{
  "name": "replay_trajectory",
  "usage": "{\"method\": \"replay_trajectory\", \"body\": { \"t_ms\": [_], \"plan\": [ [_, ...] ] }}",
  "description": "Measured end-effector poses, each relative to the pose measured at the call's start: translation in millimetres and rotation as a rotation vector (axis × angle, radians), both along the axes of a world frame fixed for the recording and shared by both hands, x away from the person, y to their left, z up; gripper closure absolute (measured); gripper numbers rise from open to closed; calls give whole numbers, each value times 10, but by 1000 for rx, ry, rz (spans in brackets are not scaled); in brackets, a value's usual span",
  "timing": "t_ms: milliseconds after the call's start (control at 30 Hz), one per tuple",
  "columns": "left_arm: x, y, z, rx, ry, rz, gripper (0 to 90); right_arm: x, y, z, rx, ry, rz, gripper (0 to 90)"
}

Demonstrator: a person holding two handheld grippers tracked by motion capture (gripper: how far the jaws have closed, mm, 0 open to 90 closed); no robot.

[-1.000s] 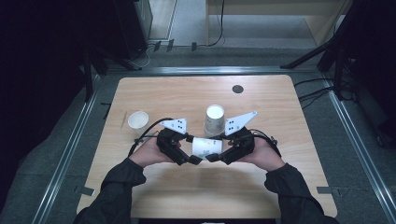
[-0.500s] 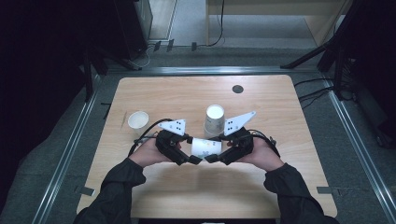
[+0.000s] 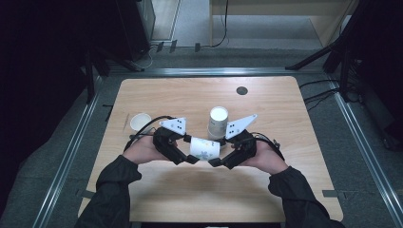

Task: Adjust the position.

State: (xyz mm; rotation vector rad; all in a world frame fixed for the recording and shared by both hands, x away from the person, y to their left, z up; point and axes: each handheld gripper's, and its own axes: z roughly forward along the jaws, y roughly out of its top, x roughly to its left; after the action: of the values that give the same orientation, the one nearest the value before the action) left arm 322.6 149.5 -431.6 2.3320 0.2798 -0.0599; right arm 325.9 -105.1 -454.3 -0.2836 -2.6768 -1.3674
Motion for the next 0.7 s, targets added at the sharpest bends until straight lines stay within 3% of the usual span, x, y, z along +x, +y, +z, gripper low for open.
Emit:
{"method": "replay_trajectory", "body": {
  "t_ms": [233, 433, 700],
  "plan": [
    [9, -45, 33, 88, -35, -5, 271, -2, 14, -34, -21, -15, -11, 283],
    [25, -117, -3, 163, -26, -18, 271, -2, 29, -88, -41, -23, -16, 284],
    [13, -237, -33, 210, -11, -39, 271, -4, 105, -149, -65, -33, -6, 290]
  ]
}}
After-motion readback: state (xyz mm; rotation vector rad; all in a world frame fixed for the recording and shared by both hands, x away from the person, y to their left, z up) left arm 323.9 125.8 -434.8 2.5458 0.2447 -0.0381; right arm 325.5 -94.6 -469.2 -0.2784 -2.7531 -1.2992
